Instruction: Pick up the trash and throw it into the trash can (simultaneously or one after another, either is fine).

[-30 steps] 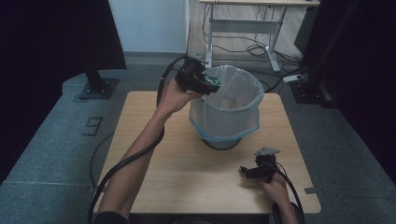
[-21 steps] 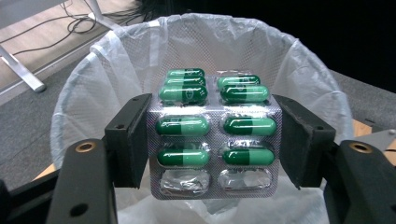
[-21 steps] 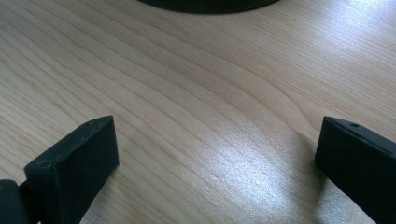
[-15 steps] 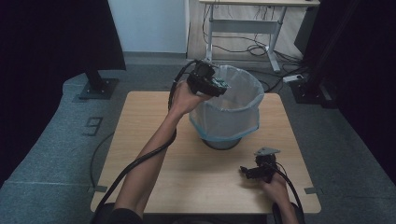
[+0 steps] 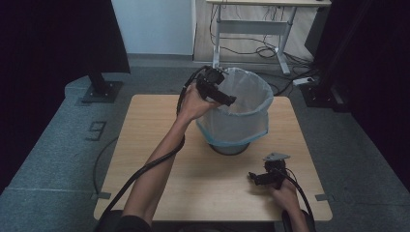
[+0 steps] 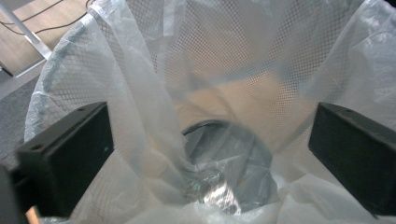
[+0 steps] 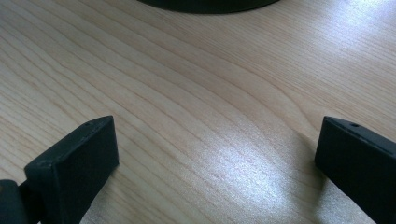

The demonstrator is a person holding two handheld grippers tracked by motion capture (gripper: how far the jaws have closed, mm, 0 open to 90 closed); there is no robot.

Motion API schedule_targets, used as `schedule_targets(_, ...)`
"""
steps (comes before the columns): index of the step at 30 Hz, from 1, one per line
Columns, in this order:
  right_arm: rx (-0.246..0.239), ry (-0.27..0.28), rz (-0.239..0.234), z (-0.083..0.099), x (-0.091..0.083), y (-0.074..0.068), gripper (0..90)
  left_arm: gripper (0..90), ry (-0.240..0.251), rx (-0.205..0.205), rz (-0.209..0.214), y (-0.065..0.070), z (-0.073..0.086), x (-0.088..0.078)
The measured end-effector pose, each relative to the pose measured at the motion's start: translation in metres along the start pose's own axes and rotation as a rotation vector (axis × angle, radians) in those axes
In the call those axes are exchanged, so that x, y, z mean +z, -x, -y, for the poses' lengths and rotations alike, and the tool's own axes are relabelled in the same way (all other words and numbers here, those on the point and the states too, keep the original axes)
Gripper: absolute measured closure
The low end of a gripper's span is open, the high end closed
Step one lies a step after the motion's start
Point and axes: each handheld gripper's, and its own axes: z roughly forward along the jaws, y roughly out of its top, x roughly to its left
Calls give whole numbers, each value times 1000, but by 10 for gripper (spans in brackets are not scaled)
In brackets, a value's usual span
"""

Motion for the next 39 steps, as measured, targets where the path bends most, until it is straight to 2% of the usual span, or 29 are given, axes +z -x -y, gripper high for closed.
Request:
schedule_targets(1,0,0,0,0,0,0,0,0,26,-8,25,0,1,-4)
schedule_targets(5,0,0,0,0,0,0,0,0,34,-6,45,-1,3,-14)
schedule_targets(14,0,0,0,0,0,0,0,0,48,10,46,0,11,-34)
schedule_targets(19,0,0,0,0,0,0,0,0,37,30,42,1,17,-42)
schedule_targets(28,0,0,-1,0,0,0,0,0,74,14,61,-3,31,-60)
schedule_targets(33,0,0,1,0,0,0,0,0,64,33,56,-2,41,-64)
schedule_targets(39,0,0,1,0,0,0,0,0,79,28,49,-5,54,-72)
